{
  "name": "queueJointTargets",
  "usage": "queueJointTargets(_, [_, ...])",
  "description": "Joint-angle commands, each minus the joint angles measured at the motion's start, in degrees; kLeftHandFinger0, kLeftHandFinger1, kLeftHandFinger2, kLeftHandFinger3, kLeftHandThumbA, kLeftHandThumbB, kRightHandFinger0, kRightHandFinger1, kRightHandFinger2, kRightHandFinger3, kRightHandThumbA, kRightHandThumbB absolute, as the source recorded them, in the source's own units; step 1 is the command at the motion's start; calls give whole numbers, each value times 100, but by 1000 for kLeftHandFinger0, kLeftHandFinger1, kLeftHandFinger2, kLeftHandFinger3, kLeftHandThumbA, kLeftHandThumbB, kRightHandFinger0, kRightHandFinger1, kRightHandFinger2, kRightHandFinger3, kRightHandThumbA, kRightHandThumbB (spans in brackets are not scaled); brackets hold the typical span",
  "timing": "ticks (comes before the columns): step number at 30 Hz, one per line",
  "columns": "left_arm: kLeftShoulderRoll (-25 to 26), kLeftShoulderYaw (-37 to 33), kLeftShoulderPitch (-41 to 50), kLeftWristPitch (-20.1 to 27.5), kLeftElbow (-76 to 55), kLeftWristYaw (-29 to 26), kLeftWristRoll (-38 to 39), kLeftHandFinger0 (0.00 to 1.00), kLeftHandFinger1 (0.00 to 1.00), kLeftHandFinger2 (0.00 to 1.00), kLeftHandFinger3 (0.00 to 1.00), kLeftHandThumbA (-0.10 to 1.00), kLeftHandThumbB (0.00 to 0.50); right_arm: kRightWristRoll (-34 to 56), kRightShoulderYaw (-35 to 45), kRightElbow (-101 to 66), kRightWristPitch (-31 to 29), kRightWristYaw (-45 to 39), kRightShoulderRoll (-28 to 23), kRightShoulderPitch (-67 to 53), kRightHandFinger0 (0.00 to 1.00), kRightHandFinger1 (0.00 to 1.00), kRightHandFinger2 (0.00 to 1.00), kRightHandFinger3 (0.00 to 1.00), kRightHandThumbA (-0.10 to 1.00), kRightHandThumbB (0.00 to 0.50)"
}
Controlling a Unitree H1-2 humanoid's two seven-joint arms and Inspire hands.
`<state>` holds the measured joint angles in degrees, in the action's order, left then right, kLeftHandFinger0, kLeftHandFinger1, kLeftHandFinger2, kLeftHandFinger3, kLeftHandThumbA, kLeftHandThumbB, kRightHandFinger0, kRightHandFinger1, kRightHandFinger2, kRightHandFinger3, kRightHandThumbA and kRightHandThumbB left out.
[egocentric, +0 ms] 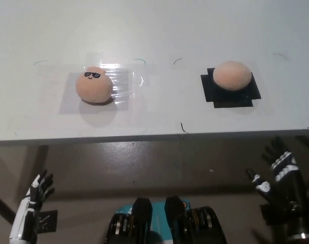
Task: Use both hands to push two dumpling toys together to the middle
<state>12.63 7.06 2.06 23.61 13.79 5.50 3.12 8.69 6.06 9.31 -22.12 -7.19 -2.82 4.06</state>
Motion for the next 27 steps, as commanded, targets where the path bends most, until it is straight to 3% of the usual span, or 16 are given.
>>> queueJointTargets(1, [43, -11, 161, 332, -805, 108, 105, 1000, 1000, 1000, 1000, 1000, 283, 378, -29, -946, -12, -71, -25, -98, 917, 932, 1000, 1000, 822, 230])
queueJointTargets(4, [-24, -46, 308, 284, -1443, 98, 262, 1000, 1000, 1000, 1000, 1000, 333, 435, -9, -1354, -7, 26, 43, -105, 862, 906, 989, 1000, 805, 230])
queueJointTargets(8, [-65, -79, 397, 31, -2253, 116, 525, 1000, 1000, 1000, 1000, 1000, 353, 104, 50, -1751, 30, 213, 68, 3, 902, 967, 1000, 1000, 861, 234])
queueJointTargets(15, [86, 103, -169, -258, -2838, 5, 611, 1000, 1000, 1000, 1000, 1000, 340, 14, 183, -1340, -61, 247, -165, 702, 1000, 1000, 1000, 1000, 903, 225])
queueJointTargets(18, [227, 215, -596, -319, -2778, -5, 560, 1000, 1000, 1000, 1000, 1000, 257, -18, 228, -1227, 122, 294, -271, 1028, 1000, 1000, 1000, 1000, 959, 204])
queueJointTargets(20, [349, 277, -858, -506, -2772, -7, 469, 1000, 1000, 1000, 1000, 1000, 245, -36, 249, -1120, 250, 334, -352, 1271, 1000, 1000, 1000, 1000, 995, 215])
queueJointTargets(21, [455, 328, -1170, -579, -2674, -13, 470, 1000, 1000, 1000, 1000, 1000, 212, 32, 259, -995, 352, 301, -453, 1549, 1000, 1000, 1000, 1000, 1000, 193])
queueJointTargets(27, [778, 424, -2258, -889, -2014, 2, 331, 1000, 1000, 1000, 1000, 1000, 264, 116, 373, -198, 583, 397, -656, 2535, 1000, 1000, 1000, 1000, 1000, 165])
